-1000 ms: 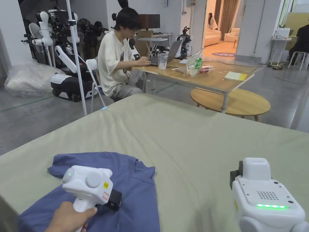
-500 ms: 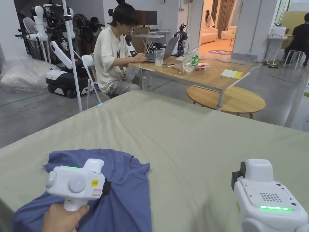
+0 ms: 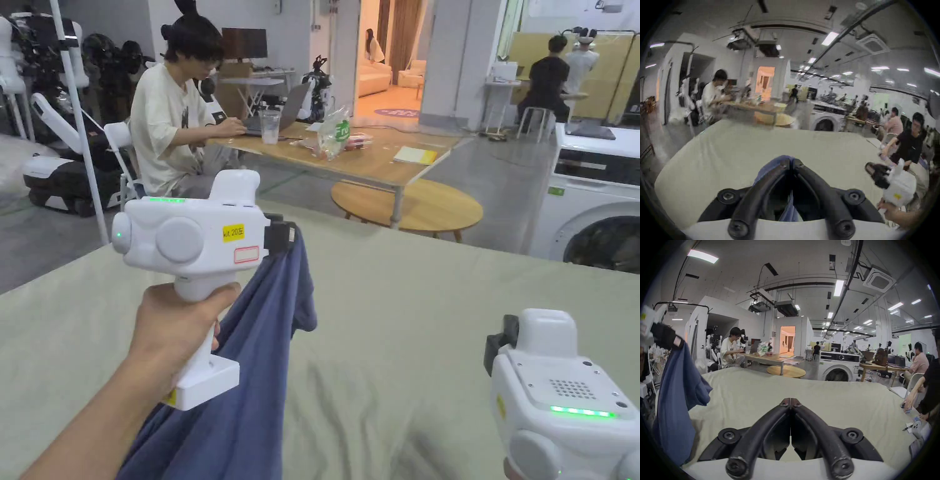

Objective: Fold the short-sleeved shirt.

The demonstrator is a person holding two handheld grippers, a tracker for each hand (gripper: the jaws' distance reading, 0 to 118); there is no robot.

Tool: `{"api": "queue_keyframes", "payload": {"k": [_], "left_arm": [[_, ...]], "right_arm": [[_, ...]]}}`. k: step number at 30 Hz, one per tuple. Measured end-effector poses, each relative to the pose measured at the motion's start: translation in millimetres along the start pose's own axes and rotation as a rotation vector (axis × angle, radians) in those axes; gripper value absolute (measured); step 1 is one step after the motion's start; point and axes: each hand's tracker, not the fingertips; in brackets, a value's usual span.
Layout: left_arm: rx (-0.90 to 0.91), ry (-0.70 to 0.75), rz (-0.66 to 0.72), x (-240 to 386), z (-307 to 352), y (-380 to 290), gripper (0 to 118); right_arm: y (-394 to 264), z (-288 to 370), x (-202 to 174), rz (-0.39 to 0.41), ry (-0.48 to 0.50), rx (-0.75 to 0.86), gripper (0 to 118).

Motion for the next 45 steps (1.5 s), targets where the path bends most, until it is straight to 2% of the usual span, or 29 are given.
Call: {"api": "queue_keyframes", "payload": {"k": [8,13,16,21,28,29,30,31,34,39,40,41,42,44,45], "left_arm": [[-0.028,-0.303,-0.14,161,-68,21,0],[-0.097,-0.519,-0.136,246,-103,-18,0],[-0.182,-0.597,-0.155,282,-120,-59,0],[-0.323,-0.681,-0.146,308,-128,-137,0],[-0.412,-0.66,-0.164,300,-122,-201,0],[-0.418,-0.655,-0.158,297,-122,-202,10],[-0.425,-0.646,-0.147,292,-121,-200,36],[-0.42,-0.641,-0.142,286,-116,-198,43],[-0.318,-0.571,-0.105,262,-100,-182,52],[-0.227,-0.375,-0.078,216,-85,-175,52],[-0.224,-0.346,-0.068,206,-83,-175,44],[-0.223,-0.331,-0.055,197,-83,-175,26],[-0.235,-0.321,-0.045,189,-84,-174,0],[-0.199,-0.199,-0.053,174,-84,-177,0],[-0.211,-0.182,-0.066,165,-84,-175,0]], "right_arm": [[17,44,94,0.014,-0.187,0.061,0],[15,78,155,0.028,-0.312,0.062,0],[8,91,185,0.017,-0.368,0.042,0],[-12,102,212,-0.004,-0.416,-0.005,0],[-31,96,209,-0.022,-0.409,-0.057,0],[-32,95,207,-0.023,-0.402,-0.063,0],[-31,94,203,-0.023,-0.392,-0.066,0],[-32,94,200,-0.021,-0.387,-0.067,0],[-31,92,190,-0.012,-0.36,-0.061,0],[-28,86,174,-0.005,-0.319,-0.056,0],[-29,85,170,-0.005,-0.311,-0.056,0],[-29,83,167,-0.006,-0.305,-0.057,0],[-30,80,165,-0.007,-0.302,-0.057,0],[-30,75,159,-0.013,-0.289,-0.063,0],[-30,73,156,-0.017,-0.283,-0.063,0]]}}
